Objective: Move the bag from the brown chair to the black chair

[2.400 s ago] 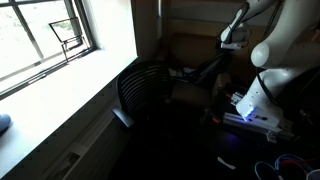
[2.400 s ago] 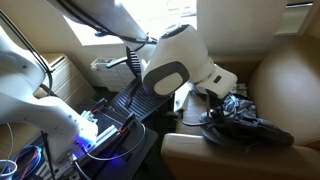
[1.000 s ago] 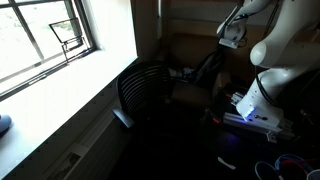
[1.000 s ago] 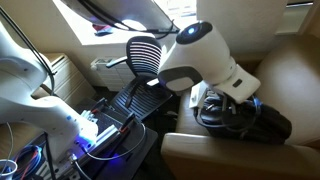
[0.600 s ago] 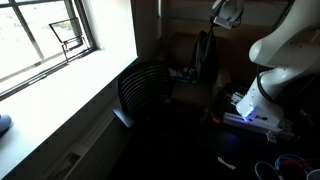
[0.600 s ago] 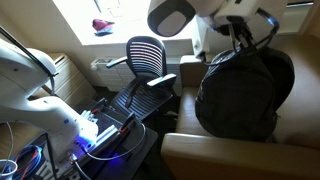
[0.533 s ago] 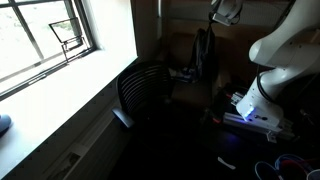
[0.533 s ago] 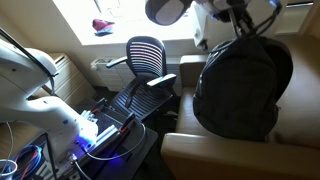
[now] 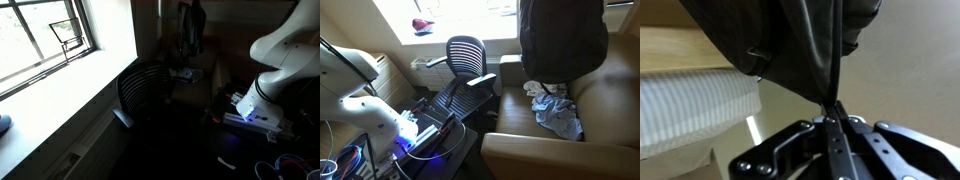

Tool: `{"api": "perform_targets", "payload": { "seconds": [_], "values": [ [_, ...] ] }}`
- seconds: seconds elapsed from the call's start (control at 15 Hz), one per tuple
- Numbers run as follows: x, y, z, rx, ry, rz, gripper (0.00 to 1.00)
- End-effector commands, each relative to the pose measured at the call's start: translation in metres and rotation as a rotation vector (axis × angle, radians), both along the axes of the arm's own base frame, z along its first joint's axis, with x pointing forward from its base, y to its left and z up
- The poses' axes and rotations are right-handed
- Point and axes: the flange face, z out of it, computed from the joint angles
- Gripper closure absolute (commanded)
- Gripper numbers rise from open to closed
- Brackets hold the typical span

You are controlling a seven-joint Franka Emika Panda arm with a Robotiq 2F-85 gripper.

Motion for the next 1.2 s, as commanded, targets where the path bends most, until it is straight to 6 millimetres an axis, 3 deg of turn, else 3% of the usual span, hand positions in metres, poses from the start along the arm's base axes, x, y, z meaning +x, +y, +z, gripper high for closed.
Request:
{"api": "perform_targets", "payload": {
  "seconds": [0.0,0.33,0.53,0.6,0.67,0.8,0.93,1.13],
  "values": [
    [0.011,0.031,0.055,-0.062,-0.018,0.205,0.99],
    [0.004,0.076,0.116,-0.274,0.015,0.427,0.99],
    [-0.018,0.104,0.162,-0.395,-0.129,0.47,0.99],
    [0.007,0.081,0.12,-0.29,-0.059,0.481,0.99],
    [0.001,0.087,0.132,-0.318,-0.057,0.472,0.97],
    [0.005,0.094,0.129,-0.305,-0.029,0.473,0.97],
    [0.007,0.088,0.104,-0.303,0.041,0.447,0.99],
    [0.001,0.102,0.065,-0.354,0.227,0.35,0.99]
  ]
}}
